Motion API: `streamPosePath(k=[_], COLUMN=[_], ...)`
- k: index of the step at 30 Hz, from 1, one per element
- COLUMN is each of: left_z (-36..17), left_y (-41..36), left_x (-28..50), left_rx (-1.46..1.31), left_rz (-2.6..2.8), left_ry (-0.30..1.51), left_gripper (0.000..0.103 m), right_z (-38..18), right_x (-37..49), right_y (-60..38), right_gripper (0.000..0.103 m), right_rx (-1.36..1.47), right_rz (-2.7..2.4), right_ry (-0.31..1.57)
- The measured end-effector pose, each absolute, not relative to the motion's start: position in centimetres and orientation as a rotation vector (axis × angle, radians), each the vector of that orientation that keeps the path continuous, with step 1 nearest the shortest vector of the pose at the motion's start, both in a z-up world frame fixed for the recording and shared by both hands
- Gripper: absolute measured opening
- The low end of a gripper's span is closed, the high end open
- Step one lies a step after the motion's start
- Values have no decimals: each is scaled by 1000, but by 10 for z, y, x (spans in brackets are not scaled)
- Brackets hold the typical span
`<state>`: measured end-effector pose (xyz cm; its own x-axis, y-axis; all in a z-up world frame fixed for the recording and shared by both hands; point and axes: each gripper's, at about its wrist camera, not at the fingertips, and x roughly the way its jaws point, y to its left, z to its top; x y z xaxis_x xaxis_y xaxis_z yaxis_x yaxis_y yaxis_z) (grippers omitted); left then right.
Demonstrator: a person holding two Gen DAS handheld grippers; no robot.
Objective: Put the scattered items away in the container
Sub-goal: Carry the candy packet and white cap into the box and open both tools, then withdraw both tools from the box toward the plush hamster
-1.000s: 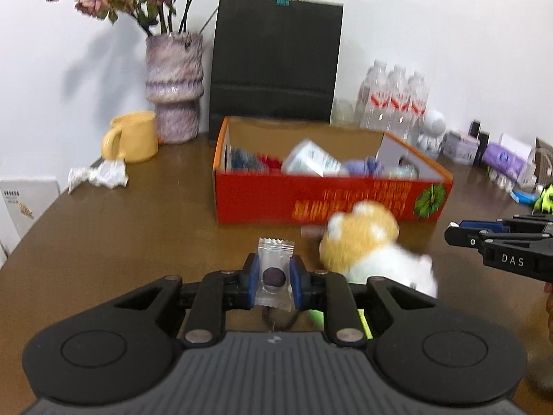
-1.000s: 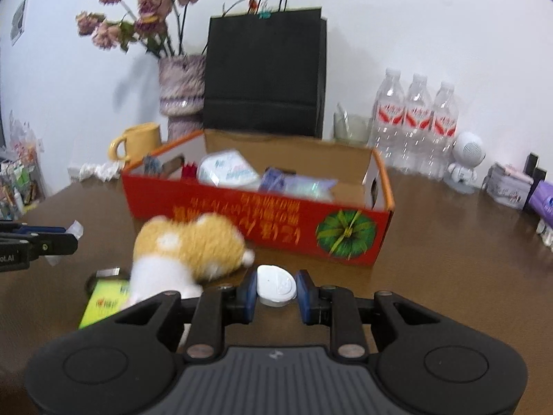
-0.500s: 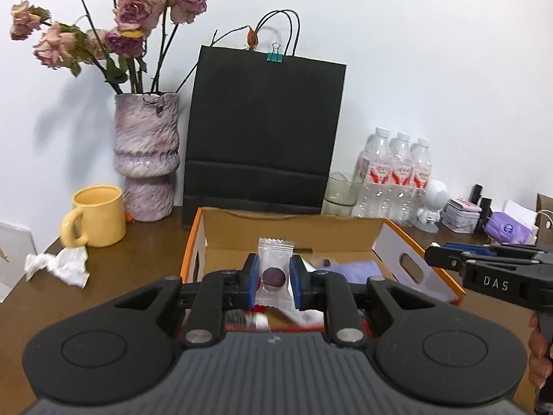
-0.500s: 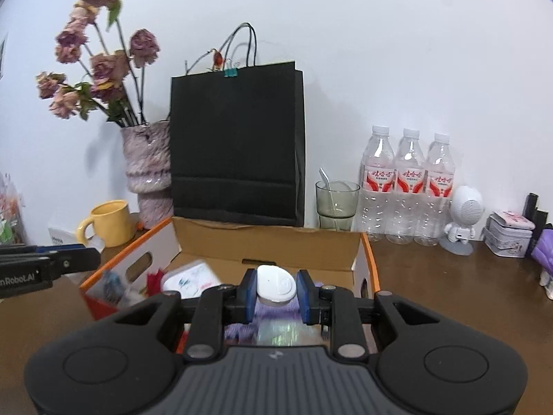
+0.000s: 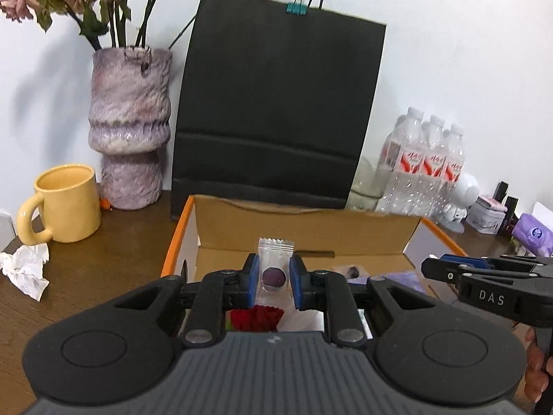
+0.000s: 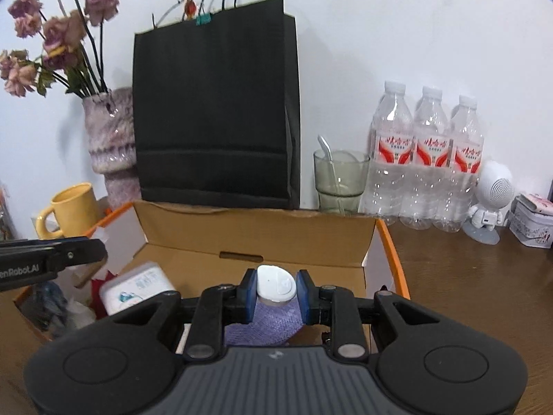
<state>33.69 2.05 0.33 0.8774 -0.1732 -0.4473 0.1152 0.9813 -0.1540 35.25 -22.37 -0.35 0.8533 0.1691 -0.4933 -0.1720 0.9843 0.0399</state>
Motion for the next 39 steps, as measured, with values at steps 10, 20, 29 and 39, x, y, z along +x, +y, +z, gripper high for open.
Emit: streamPosePath(k=[10,20,29,39], left_z=[5,3,2,3], left_y=[16,14,13,12], left_x=[332,333,334,332], left_rx=[-96,-82,-80,-79], left_rz=[-111,-79,-76,-81], left_ry=[475,495,501,496], left_gripper=[103,103,103,103], right_z=[-4,-3,-4,-4], right_x=[352,354,355,355], right_y=[-227,-229,-229,-230], right_gripper=[103,103,103,103], right_rx=[21,33,33,36], right_rz=[168,159,156,160], right_ry=[550,583,589,589])
